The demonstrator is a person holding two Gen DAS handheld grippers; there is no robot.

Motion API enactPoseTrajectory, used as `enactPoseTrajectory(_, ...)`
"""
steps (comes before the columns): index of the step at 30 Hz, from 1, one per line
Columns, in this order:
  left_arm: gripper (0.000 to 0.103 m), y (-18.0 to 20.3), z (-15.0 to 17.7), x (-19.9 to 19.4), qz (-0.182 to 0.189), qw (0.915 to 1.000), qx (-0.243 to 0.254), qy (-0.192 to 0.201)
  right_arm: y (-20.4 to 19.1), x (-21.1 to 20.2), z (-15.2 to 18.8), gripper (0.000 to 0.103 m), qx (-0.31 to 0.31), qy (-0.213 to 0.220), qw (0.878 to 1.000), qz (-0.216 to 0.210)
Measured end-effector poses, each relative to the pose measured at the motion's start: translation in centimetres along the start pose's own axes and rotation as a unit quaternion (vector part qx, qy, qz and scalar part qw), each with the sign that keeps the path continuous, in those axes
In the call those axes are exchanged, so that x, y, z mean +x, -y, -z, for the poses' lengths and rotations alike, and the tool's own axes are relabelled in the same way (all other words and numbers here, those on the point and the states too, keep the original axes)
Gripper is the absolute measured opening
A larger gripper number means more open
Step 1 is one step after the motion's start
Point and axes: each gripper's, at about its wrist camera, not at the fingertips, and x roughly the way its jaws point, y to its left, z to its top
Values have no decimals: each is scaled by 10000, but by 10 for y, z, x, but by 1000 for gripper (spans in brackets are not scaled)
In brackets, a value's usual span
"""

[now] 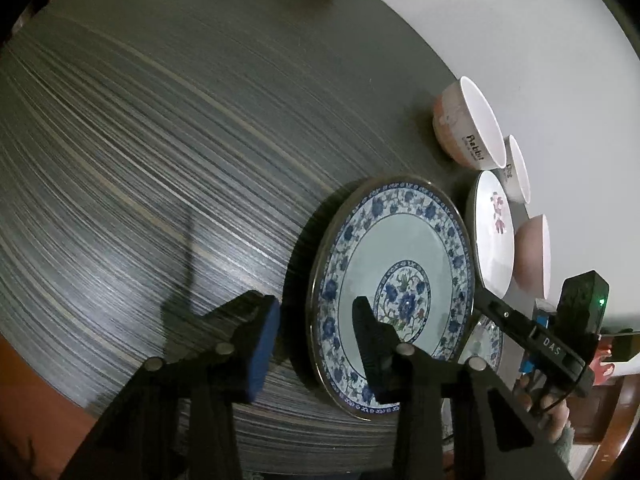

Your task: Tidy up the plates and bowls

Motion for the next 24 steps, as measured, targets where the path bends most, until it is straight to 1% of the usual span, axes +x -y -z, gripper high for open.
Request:
enactPoseTrajectory(5,34,2,2,4,-2,10000,37,-35,2,6,-3,25,6,-27,10000,-16)
enactPoseTrajectory(7,25,0,1,6,28,10000,-18,-48,4,10,-4,25,34,-57,10000,-16)
enactPoseTrajectory(11,25,4,1,10,-38,9999,85,-60,7,12,-2,18,-21,-105,9999,-44)
enactPoseTrajectory(15,14,11,0,16,-115,9997,204,-85,7,17,-3,16,-49,-143,9999,-48)
enactPoseTrajectory(18,13,12,-1,17,-161,9995,240,-86,9,19,-3,15,-61,-147,9999,-51)
enactPoseTrajectory(22,14,14,-1,13,-312,9987,397,21,5,19,0,15,-213,-110,9997,16)
enactPoseTrajectory(24,14,13,-1,10,-325,9986,422,71,3,18,3,15,-198,-102,9998,17)
